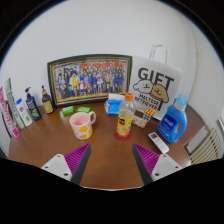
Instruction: Pour water
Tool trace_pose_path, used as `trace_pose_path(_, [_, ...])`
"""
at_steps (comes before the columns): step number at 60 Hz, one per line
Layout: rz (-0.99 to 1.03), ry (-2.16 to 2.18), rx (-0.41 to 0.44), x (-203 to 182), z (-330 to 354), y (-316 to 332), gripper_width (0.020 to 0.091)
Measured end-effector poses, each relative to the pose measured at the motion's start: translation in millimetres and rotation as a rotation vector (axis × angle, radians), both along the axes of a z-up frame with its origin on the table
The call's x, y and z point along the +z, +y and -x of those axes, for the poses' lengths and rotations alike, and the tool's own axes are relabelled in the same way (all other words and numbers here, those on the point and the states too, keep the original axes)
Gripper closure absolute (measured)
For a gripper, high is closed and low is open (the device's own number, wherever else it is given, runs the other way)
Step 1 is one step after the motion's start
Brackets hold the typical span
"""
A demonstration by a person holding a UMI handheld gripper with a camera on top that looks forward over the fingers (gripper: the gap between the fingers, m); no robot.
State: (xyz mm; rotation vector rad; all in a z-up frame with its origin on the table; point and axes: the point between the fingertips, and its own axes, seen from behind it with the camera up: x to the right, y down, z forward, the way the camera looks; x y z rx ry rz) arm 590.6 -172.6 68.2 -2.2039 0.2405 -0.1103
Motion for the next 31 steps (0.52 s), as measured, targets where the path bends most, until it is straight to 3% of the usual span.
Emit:
trace_pose_path(15, [0.015,-0.074,0.036,56,55,-97,0.0247])
trace_pose_path(31, [0.011,-0.062,0.005,62,68,-136,0.0245])
